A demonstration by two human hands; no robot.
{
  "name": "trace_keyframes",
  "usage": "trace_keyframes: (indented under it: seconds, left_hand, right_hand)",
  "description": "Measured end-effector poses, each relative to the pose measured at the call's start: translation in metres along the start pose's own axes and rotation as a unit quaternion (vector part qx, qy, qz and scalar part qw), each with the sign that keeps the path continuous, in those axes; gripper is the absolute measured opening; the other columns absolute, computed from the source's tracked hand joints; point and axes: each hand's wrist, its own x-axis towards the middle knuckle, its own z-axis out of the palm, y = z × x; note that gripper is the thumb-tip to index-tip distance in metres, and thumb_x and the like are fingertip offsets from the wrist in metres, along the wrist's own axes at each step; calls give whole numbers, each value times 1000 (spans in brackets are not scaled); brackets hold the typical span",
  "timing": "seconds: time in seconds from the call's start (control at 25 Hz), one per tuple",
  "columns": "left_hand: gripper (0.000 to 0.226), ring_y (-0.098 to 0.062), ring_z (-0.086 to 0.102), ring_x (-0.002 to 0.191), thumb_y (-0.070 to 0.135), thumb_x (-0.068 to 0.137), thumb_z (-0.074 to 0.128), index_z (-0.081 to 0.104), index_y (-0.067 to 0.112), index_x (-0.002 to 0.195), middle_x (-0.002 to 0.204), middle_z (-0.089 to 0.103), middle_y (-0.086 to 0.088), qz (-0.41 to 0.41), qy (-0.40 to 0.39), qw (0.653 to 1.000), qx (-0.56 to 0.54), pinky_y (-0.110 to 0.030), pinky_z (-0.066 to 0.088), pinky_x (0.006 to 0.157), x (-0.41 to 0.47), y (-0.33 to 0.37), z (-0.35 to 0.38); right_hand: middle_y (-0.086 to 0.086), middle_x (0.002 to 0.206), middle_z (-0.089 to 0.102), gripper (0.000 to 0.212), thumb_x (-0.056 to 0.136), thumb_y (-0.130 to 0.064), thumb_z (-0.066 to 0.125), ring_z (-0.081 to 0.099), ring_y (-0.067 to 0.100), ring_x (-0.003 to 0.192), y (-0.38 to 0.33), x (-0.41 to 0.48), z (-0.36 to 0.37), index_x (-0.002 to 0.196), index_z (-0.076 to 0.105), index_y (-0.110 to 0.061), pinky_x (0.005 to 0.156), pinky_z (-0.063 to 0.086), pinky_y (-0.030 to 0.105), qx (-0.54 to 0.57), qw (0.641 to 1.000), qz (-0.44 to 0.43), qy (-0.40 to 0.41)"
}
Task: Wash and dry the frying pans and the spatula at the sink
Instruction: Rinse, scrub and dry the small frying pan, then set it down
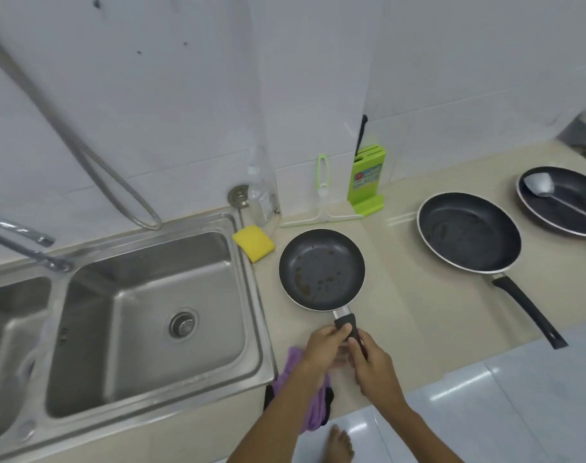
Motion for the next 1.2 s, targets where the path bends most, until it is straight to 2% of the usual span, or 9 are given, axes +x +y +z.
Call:
trace_keyframes:
  seconds: [0.12,0.32,0.56,0.68,0.76,0.84,1.0,1.08,1.2]
  left_hand:
    - [29,-23,76,91,34,99,66,73,10,113,102,80,-6,30,14,999,-24,-44,59,92,-11,10,-40]
    - [31,-17,73,78,30,101,63,68,5,118,99,77,-8,66,44,994,-74,-30,60,71,-39,26,-145]
    - [26,-24,69,81,31,102,60,67,7,108,94,76,-7,107,100,985,-87,-26,55,68,-70,27,-294]
    - [39,-23,74,84,46,100,55,74,12,95,93,78,-4,90,196,976,-16,-26,56,67,-82,19,-376]
    - [51,-32,74,94,54,89,48,74,10,91,97,78,-10,84,344,931,90,-37,58,82,-83,26,-442]
    - [39,-35,68,109,43,92,49,70,14,110,117,73,-12,101,469,843,241,-42,54,94,-79,58,-501]
    - [63,-29,25,154,19,102,43,22,9,160,169,23,-9,173,439,678,563,-47,29,120,-54,145,-582]
    - [67,-28,10,158,17,102,39,10,7,162,171,10,-9,119,398,653,633,-46,21,124,-33,157,-605]
    - [60,-33,29,149,15,98,45,28,0,153,158,34,-17,103,445,672,583,-44,36,117,-20,135,-603]
  right_hand:
    - [-26,81,70,22,107,-30,47,66,-3,68,-32,4,27,116,58,-48,59,48,14,-4,999,-36,-27]
    - [-19,106,74,26,106,-24,51,69,-1,96,-86,10,122,125,64,-34,84,54,20,4,995,-77,-55]
    - [-10,86,73,17,105,-30,51,67,5,78,-156,7,262,106,68,-29,71,51,27,26,991,-93,-88]
    - [-18,93,61,40,95,-63,49,47,-6,67,-165,8,315,127,57,-42,61,38,21,40,990,-84,-108]
    - [-20,101,53,60,88,-73,47,39,-9,70,-169,16,338,144,38,-54,64,31,14,34,988,-85,-121]
    - [-18,97,55,50,96,-58,51,41,-8,66,-180,21,347,145,37,-56,61,32,13,13,987,-89,-136]
    - [-13,85,60,48,101,-45,52,45,1,57,-194,21,355,144,36,-57,54,36,18,-13,988,-91,-128]
    - [-9,77,61,49,101,-45,53,46,4,52,-197,21,358,146,37,-56,51,37,20,-20,989,-86,-118]
    - [-8,73,62,47,101,-44,54,46,4,49,-196,25,361,140,39,-64,50,38,21,-25,990,-80,-112]
